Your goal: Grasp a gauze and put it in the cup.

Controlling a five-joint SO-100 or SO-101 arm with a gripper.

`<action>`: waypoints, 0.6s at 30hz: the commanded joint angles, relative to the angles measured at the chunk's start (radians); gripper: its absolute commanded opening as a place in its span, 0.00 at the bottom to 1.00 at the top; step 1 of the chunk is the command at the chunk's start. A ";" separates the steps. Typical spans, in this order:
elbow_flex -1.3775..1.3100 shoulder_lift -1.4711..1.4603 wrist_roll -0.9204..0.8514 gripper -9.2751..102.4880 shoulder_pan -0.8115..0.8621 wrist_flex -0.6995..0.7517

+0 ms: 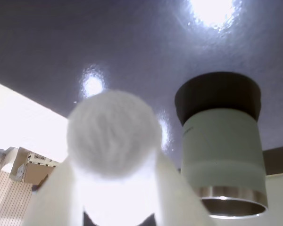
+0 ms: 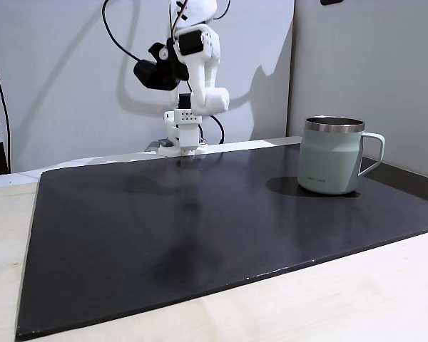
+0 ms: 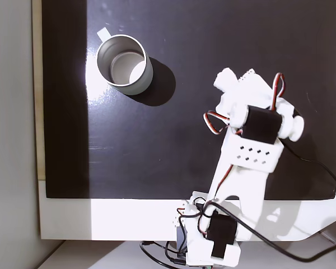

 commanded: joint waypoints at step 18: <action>-0.383 -0.163 0.006 0.10 -0.342 -0.009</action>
